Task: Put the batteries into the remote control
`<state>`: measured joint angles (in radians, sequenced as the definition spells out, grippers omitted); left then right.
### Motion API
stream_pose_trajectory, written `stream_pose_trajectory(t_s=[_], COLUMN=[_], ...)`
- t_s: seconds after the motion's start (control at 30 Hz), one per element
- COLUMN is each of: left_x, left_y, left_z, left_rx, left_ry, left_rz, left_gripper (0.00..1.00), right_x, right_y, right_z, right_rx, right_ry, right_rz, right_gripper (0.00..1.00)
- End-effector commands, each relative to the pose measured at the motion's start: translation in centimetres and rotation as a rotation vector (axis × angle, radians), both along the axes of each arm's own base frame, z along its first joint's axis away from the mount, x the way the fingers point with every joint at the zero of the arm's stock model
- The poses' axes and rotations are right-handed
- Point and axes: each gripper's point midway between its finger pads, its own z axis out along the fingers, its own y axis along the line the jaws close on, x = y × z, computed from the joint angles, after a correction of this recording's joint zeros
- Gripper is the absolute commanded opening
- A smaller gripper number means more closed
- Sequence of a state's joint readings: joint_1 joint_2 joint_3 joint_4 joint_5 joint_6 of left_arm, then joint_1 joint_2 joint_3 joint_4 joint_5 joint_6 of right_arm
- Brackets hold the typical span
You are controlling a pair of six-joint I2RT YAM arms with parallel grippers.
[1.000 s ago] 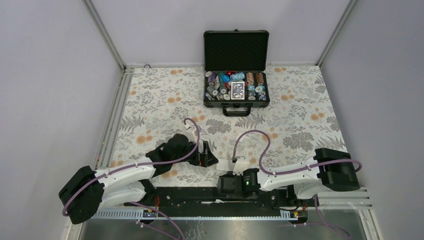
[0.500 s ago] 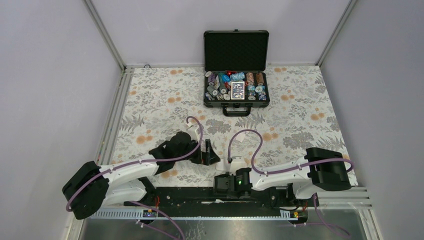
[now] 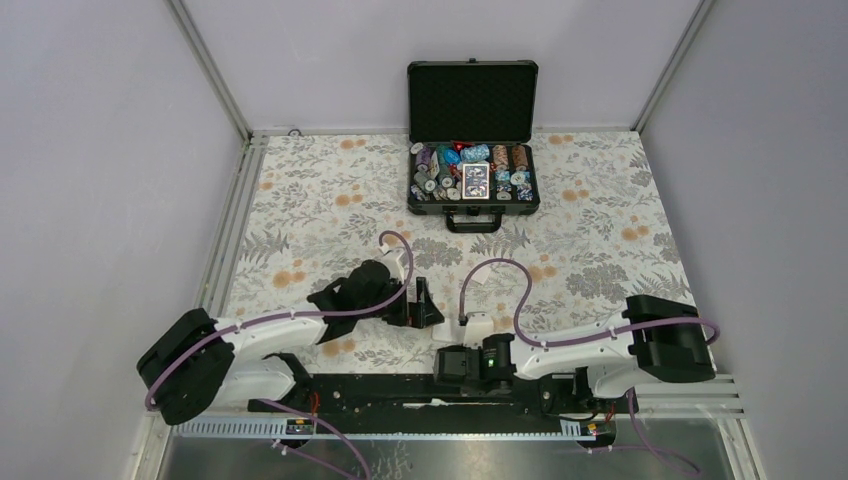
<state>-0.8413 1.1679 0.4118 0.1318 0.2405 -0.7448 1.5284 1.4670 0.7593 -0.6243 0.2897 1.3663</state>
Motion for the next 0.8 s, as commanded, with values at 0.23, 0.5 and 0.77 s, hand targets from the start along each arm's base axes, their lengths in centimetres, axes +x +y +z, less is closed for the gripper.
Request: stream_pose_trajectory(t_s=[0.23, 0.5, 0.77], left_x=[4.0, 5.1, 3.0], left_y=[-4.6, -8.8, -9.3], left_z=[3.2, 2.0, -1.6], left_rx=[-0.063, -0.034, 0.032], left_ry=[-0.060, -0.016, 0.080], left_rz=[-0.010, -0.095, -0.156], left_gripper=[0.94, 0.82, 0.72], right_x=[4.9, 8.1, 9.1], right_y=[-5.8, -7.0, -7.1], right_z=[2.5, 4.8, 5.5], right_rx=[-0.112, -0.094, -0.103], right_ry=[-0.187, -0.223, -0.227], right_rz=[0.049, 0.083, 0.122], right_gripper=[0.00, 0.00, 0.00])
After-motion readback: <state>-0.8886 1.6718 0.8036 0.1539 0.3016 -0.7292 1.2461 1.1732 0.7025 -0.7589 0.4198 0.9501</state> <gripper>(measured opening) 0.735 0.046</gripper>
